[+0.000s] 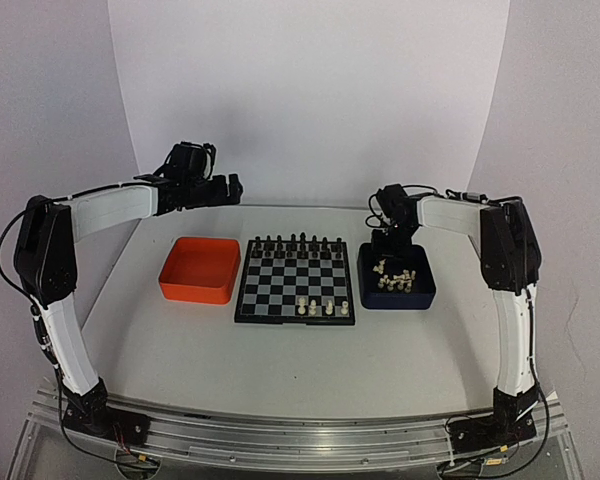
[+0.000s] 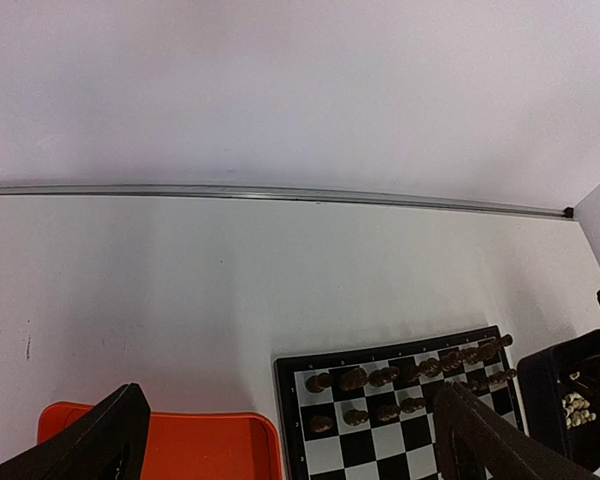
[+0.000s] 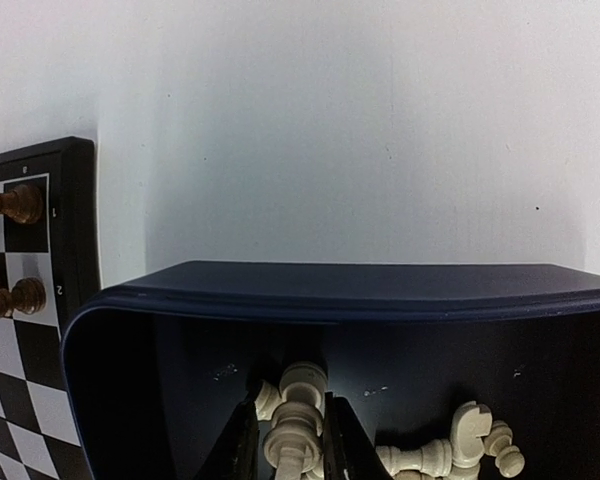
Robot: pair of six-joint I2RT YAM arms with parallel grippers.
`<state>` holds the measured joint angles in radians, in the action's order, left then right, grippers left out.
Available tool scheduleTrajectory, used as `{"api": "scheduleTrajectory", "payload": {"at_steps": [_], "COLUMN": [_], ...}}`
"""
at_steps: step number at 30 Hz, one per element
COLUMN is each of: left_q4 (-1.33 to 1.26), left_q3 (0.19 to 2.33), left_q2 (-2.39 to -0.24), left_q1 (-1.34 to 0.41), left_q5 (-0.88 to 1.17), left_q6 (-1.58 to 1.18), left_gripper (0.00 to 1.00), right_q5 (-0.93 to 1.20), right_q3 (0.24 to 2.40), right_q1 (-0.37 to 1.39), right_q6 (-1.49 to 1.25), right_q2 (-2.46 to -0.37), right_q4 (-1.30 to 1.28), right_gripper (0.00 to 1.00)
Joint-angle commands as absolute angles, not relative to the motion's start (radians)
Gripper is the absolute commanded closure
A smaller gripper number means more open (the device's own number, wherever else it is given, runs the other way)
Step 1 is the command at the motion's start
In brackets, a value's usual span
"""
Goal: Set up the chess pieces on the board
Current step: Pick up the chess piece from the storage box.
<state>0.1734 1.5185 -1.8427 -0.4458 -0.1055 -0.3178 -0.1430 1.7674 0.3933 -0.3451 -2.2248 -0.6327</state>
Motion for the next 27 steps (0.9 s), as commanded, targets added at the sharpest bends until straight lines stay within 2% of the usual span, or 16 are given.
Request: {"api": "scheduleTrajectory", "payload": {"at_steps": [1,5,8,27], "left_q4": [0.137,0.137,0.135,0.121], "left_q3": [1.556,1.557,1.559,1.563], "left_q2": [-1.849,-1.849,-1.85,-1.855], "left_q1": [-0.442,-0.441,-0.441,-0.44], "left_q5": [-0.089,-0.089,-0.085,-0.053], "left_q6": [-0.322,-0.322,-0.322,-0.323], "left_gripper": [0.0,0.0,0.0,0.0], "right_q5": [-0.157,-0.169,-0.196,-0.256], "right_q3": [1.812,1.811,1.815,1.814], "right_q1": [0.397,0.397,0.397,0.397], "right_q6": [-0.34,-0.335,-0.326,-0.274], "right_q2": [-2.23,-2.225,-2.222,-2.155], "right_q4": [-0.656,-0.662,-0.665,-0.665], "right_gripper": [0.82,0.95,1.0,1.0]}}
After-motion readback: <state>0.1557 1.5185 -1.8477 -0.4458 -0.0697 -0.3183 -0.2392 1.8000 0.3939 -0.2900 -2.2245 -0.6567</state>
